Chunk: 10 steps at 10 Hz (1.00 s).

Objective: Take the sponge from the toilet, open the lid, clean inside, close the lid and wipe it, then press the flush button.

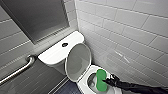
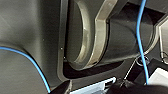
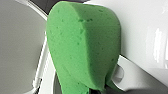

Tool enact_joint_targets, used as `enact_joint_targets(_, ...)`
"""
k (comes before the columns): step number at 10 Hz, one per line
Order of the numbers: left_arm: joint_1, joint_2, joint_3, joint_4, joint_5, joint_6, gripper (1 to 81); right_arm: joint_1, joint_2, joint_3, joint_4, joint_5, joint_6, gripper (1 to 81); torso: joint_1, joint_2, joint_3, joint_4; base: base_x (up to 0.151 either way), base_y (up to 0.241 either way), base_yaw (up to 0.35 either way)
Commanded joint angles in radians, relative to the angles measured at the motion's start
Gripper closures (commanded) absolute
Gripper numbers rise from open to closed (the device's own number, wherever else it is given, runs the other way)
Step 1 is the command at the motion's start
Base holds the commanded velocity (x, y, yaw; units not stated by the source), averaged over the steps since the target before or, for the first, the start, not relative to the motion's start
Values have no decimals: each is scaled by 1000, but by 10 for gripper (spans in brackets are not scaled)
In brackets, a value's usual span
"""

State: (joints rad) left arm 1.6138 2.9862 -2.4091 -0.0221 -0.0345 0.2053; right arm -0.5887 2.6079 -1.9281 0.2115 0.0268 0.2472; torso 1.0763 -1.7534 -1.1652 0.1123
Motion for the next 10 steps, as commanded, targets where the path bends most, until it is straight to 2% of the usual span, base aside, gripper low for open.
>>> enact_joint_targets(1,48,8,15,4,91,5,10,77,-96,110,17,-11,12,811,0,0,0,0,0,0,0)
enact_joint_targets(5,47,18,15,5,91,6,10,36,-243,271,22,56,12,811,0,0,0,0,0,0,0)
enact_joint_targets(10,47,21,15,5,90,8,10,-92,-342,362,23,146,10,811,0,0,0,0,0,0,0)
